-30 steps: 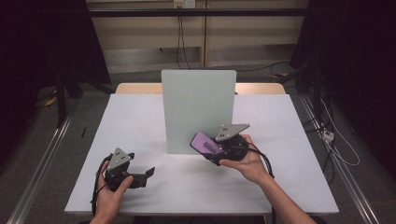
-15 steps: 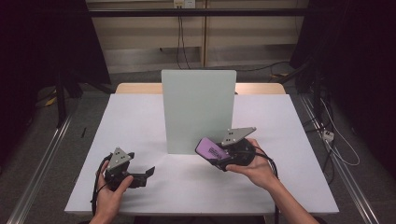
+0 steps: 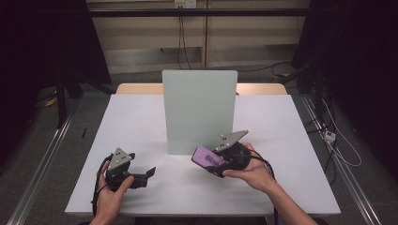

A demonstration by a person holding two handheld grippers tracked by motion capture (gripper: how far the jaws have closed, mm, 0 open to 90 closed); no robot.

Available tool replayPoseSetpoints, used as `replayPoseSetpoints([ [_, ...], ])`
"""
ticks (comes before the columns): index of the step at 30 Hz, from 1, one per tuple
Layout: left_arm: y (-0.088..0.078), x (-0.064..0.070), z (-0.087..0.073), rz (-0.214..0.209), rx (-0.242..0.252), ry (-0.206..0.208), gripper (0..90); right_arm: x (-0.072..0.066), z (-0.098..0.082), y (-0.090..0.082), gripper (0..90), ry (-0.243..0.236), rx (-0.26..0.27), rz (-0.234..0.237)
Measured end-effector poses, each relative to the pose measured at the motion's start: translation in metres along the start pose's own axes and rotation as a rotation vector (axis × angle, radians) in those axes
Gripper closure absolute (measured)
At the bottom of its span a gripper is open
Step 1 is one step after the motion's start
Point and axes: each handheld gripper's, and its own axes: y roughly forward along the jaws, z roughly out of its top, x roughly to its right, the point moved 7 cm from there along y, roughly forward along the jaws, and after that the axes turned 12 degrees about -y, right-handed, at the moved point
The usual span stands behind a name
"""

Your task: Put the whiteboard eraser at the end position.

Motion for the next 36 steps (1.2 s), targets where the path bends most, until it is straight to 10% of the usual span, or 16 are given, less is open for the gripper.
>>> replayPoseSetpoints([
  [36, 0.001, 0.001, 0.000, -0.008, -0.002, 0.003, 5.3, -0.016, -0.009, 0.038, 41.5, -0.029, -0.178, 0.153],
])
